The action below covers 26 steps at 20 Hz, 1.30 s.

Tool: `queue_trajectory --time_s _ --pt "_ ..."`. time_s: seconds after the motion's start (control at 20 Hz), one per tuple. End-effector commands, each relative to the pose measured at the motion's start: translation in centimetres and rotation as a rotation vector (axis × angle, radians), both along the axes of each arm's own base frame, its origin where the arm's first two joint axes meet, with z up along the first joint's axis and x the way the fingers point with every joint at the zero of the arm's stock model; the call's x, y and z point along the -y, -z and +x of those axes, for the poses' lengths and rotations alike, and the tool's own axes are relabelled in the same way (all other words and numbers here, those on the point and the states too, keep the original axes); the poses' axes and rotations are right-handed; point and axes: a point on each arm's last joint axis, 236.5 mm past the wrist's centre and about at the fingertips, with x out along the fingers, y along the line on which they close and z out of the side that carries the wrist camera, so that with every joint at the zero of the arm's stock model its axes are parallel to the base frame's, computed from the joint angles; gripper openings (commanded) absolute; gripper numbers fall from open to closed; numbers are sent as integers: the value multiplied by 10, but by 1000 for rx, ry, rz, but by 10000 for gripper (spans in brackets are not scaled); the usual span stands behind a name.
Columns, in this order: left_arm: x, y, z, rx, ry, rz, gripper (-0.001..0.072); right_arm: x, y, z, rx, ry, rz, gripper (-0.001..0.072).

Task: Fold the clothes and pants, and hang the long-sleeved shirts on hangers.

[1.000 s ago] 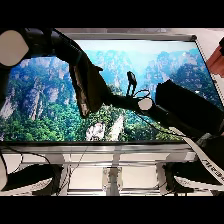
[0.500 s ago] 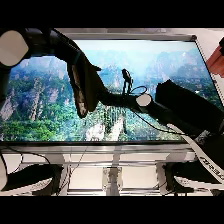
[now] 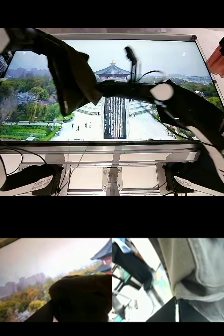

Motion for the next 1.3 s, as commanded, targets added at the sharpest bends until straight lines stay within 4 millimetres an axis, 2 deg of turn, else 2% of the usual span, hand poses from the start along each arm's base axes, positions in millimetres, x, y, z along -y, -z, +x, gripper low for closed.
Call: queue_trajectory --time_s 0.0,0.15,0.3,0.4,0.55,0.65,0.7,0.8,0.9,1.05,1.1,1.15,1.25 --pt "-29 -19 -4 59 -54 -20 38 60 -66 -11 237 91 -43 16" --pt "-31 -45 -23 125 -19 -14 38 107 -107 -29 364 179 -69 16" --pt "-36 -70 -50 187 7 -39 38 133 -139 -51 453 236 -52 16" --pt "-22 -83 -73 214 80 -121 37 141 -156 -68 498 245 -29 16" --pt "9 -97 -107 225 205 -291 37 148 -173 -88 542 247 -2 16" --pt "21 -94 -121 186 230 -377 37 147 -189 -105 563 213 5 15" --pt "21 -85 -123 146 215 -386 37 147 -200 -115 565 194 15 16" --pt "20 -54 -125 10 166 -384 37 147 -219 -135 572 158 21 15" --pt "39 -26 -128 -134 203 -395 37 145 -214 -145 499 123 -18 15" --pt "108 -16 -140 -271 431 -529 37 143 -179 -139 345 99 -116 16" --pt "120 -13 -141 -304 469 -554 37 145 -167 -133 297 106 -148 15" --pt "125 -6 -136 -331 470 -555 37 146 -153 -126 251 114 -186 15" --pt "122 18 -122 -405 415 -529 36 148 -128 -113 177 121 -258 16"
